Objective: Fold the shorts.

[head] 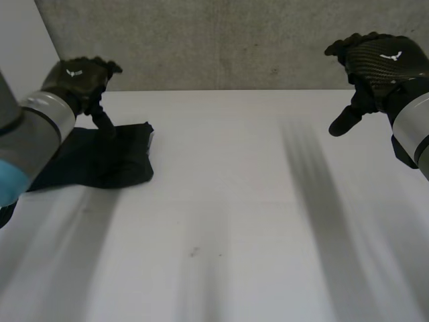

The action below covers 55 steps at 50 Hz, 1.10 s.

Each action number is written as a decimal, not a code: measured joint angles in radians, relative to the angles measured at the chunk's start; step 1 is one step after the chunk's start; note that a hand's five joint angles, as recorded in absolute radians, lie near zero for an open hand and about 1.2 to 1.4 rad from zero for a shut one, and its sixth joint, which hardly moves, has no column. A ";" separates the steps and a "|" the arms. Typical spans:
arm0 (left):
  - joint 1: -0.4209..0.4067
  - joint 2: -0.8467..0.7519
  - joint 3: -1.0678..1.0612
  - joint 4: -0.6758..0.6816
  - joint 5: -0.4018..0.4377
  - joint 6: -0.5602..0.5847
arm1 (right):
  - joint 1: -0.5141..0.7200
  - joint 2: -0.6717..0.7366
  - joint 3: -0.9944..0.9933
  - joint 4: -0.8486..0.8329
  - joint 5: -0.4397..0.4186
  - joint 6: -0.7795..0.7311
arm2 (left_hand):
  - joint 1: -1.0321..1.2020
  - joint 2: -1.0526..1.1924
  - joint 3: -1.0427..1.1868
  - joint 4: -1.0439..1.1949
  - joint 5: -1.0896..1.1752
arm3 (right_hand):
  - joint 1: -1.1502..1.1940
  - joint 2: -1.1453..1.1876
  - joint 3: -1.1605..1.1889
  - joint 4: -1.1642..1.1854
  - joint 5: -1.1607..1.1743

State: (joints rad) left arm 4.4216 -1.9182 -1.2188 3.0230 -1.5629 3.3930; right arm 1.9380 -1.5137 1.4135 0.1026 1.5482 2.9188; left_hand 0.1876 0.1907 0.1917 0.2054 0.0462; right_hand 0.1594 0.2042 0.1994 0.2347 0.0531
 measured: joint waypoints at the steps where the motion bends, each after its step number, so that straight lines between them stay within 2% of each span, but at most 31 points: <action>1: 0.005 -0.016 0.004 0.007 0.000 0.012 | 0.000 0.001 0.000 0.000 -0.005 0.000 | 0.000 0.000 0.000 0.000 0.000 | 0.000 0.000 0.000 0.000 0.000; 6: 0.080 -0.224 0.090 0.069 0.000 0.134 | -0.002 0.009 0.005 0.000 -0.043 -0.003 | 0.000 0.000 0.000 0.000 0.000 | 0.000 0.000 0.000 0.000 0.000; 7: 0.080 -0.224 0.090 0.069 0.000 0.134 | -0.002 0.009 0.005 0.000 -0.043 -0.003 | 0.000 0.000 0.000 0.000 0.000 | 0.000 0.000 0.000 0.000 0.000; 9: 0.120 -0.340 0.154 0.083 0.000 0.171 | -0.002 0.012 0.008 -0.001 -0.048 -0.010 | 0.001 0.000 0.000 0.000 0.000 | 0.000 0.000 0.000 0.000 0.000; 14: 0.147 -0.445 0.228 0.087 -0.002 0.186 | -0.002 0.023 0.013 -0.001 -0.047 -0.028 | 0.064 0.062 0.062 0.050 0.044 | 0.000 0.000 0.000 0.000 0.000; 17: 0.151 -0.526 0.288 0.084 -0.001 0.184 | -0.001 0.040 0.016 0.000 -0.044 -0.048 | 0.272 0.251 0.249 0.226 0.212 | 0.000 0.000 0.000 0.000 0.000; 18: 0.150 -0.537 0.295 0.084 -0.001 0.183 | -0.001 0.043 0.016 0.000 -0.043 -0.051 | 0.540 0.468 0.464 0.456 0.436 | 0.000 0.000 0.000 0.000 0.000; 19: 0.147 -0.549 0.303 0.082 -0.001 0.180 | -0.001 0.048 0.016 0.000 -0.042 -0.056 | 0.658 0.598 0.592 0.564 0.539 | 0.000 0.000 0.000 0.000 0.000; 20: 0.141 -0.560 0.310 0.081 -0.001 0.177 | -0.001 0.053 0.017 0.000 -0.041 -0.060 | 0.858 0.804 0.777 0.770 0.743 | 0.000 0.000 0.000 0.000 0.000; 21: 0.133 -0.567 0.311 0.080 -0.001 0.172 | -0.001 0.057 0.017 0.000 -0.040 -0.063 | 0.958 0.937 0.918 0.914 0.889 | 0.000 0.000 0.000 0.000 0.000; 25: 0.098 -0.547 0.290 0.077 0.000 0.150 | -0.001 0.065 0.016 0.000 -0.039 -0.068 | 0.959 0.999 0.984 0.992 0.928 | 0.000 0.000 0.000 0.000 0.000; 32: -0.017 -0.395 0.162 0.076 0.008 0.047 | -0.008 0.064 0.009 0.000 -0.037 -0.069 | 0.959 0.999 0.988 0.995 0.928 | 0.000 0.000 0.000 0.000 0.000; 39: -0.280 -0.206 -0.039 0.083 0.014 -0.108 | -0.014 0.044 -0.004 0.001 -0.033 -0.067 | 0.959 1.002 0.996 0.995 0.929 | 0.000 0.000 0.000 0.000 0.000; 43: -0.418 -0.161 -0.114 0.090 0.016 -0.161 | -0.015 0.028 -0.006 0.000 -0.031 -0.066 | 0.959 1.003 0.997 0.996 0.929 | 0.000 0.000 0.000 0.000 0.000; 48: -0.526 -0.149 -0.158 0.093 0.016 -0.193 | -0.017 0.017 -0.007 -0.001 -0.031 -0.066 | 0.951 0.987 0.988 0.984 0.922 | 0.000 0.000 0.000 0.000 0.000; 49: -0.551 -0.146 -0.168 0.094 0.015 -0.199 | -0.018 0.015 -0.007 -0.001 -0.031 -0.066 | 0.697 0.713 0.733 0.720 0.700 | 0.000 0.000 0.000 0.000 0.000; 50: -0.560 -0.144 -0.172 0.094 0.015 -0.201 | -0.018 0.015 -0.007 -0.001 -0.031 -0.066 | 0.638 0.663 0.681 0.666 0.647 | 0.000 0.000 0.000 0.000 0.000; 51: -0.567 -0.140 -0.175 0.094 0.013 -0.202 | -0.019 0.015 -0.007 -0.001 -0.032 -0.067 | 0.437 0.501 0.506 0.487 0.472 | 0.000 0.000 0.000 0.000 0.000; 52: -0.569 -0.138 -0.176 0.094 0.013 -0.203 | -0.019 0.014 -0.007 0.000 -0.032 -0.067 | 0.350 0.423 0.429 0.408 0.392 | 0.000 0.000 0.000 0.000 0.000; 53: -0.569 -0.128 -0.179 0.093 0.009 -0.202 | -0.021 0.015 -0.007 0.000 -0.033 -0.067 | 0.144 0.212 0.218 0.193 0.177 | 0.000 0.000 0.000 0.000 0.000; 54: -0.566 -0.123 -0.181 0.092 0.007 -0.202 | -0.021 0.015 -0.007 0.000 -0.033 -0.066 | 0.144 0.212 0.218 0.193 0.177 | 0.000 0.000 0.000 0.000 0.000; 55: -0.554 -0.110 -0.183 0.089 0.002 -0.201 | -0.023 0.015 -0.006 0.001 -0.035 -0.066 | 0.074 0.096 0.099 0.075 0.056 | 0.000 0.000 0.000 0.000 0.000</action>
State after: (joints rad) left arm 3.8680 -2.0277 -1.4020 3.1125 -1.5609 3.1923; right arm 1.9152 -1.4985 1.4072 0.1032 1.5131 2.8525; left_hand 0.2616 0.2869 0.2908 0.2807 0.1025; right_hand 0.1594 0.2042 0.1994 0.2347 0.0531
